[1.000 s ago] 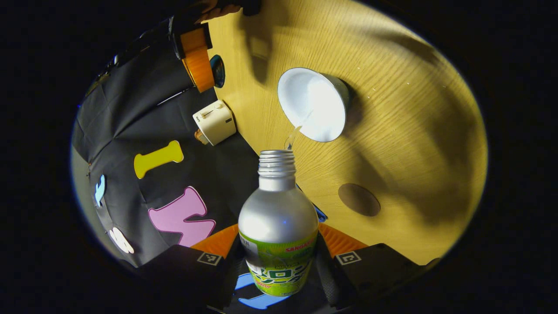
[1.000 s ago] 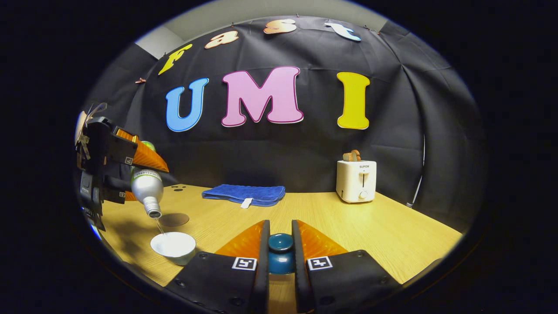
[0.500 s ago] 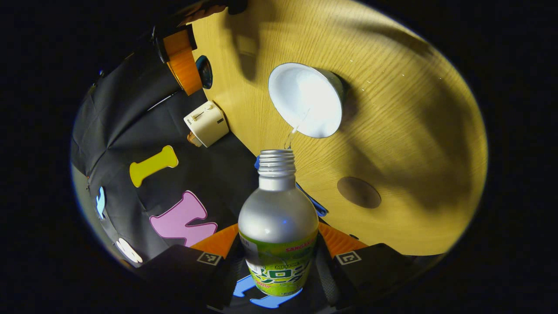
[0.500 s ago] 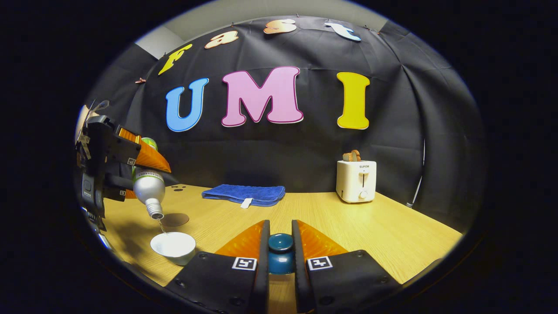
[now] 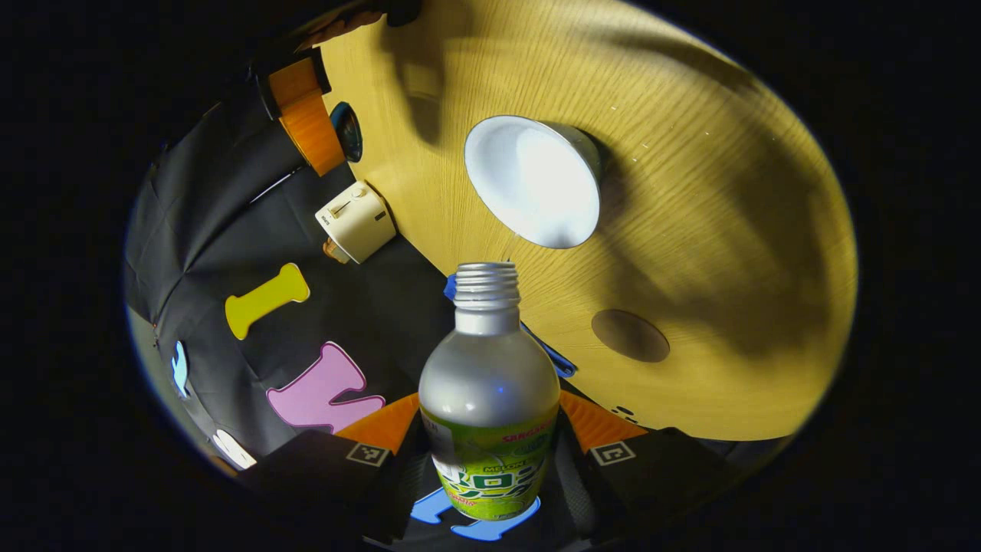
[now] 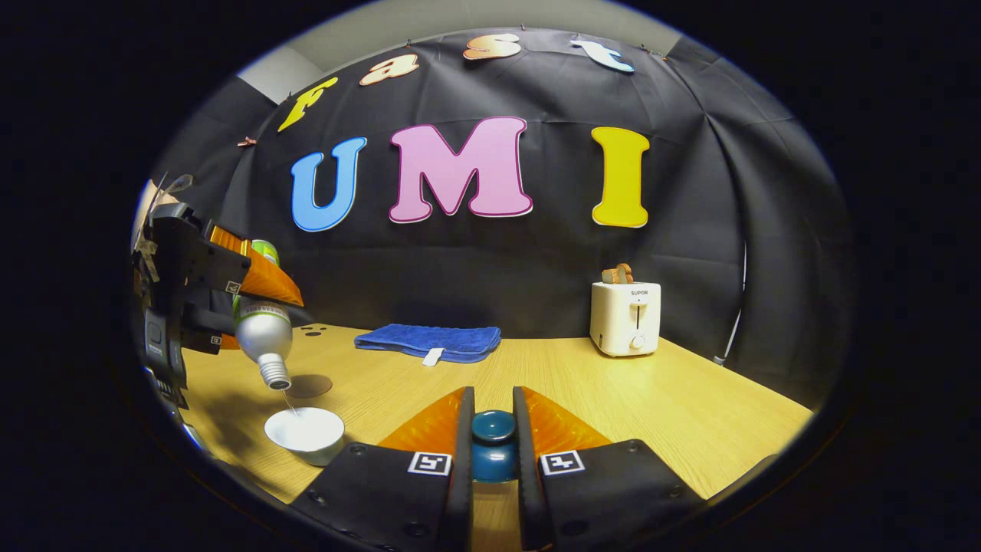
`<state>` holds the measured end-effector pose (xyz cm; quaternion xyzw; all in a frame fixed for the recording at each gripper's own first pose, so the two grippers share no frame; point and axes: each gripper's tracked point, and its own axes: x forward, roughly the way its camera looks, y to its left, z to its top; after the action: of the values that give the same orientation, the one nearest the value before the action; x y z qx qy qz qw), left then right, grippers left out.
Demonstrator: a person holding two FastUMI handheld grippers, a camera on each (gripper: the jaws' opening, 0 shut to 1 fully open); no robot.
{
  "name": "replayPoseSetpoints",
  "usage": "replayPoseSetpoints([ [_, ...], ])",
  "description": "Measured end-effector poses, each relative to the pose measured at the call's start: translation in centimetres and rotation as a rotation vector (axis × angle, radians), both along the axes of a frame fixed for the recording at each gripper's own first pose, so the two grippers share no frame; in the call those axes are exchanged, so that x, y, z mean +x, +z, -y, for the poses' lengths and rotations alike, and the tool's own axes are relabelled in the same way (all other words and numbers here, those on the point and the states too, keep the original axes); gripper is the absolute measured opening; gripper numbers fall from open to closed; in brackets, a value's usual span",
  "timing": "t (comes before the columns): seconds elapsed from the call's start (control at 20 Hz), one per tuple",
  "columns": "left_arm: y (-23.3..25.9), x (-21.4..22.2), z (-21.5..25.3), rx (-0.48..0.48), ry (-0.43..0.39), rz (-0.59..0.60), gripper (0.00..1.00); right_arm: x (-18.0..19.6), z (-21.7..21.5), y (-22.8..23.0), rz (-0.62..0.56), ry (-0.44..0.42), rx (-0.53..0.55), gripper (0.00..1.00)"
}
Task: Open the teacup lid with one hand, grasp the water bottle and pour water into the teacup with the other hand; after pouring, place the water bottle on the coaster and then close the teacup lid.
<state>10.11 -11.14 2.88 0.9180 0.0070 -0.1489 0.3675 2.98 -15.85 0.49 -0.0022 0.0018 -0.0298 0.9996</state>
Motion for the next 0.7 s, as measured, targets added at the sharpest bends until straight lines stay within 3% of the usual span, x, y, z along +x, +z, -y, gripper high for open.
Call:
replayPoseSetpoints([
  [0.7,-0.03,-0.14,0.02,0.021,-0.01,0.006,0.8,-0.02,-0.01,0.02,0.0,0.0,0.0,0.27],
])
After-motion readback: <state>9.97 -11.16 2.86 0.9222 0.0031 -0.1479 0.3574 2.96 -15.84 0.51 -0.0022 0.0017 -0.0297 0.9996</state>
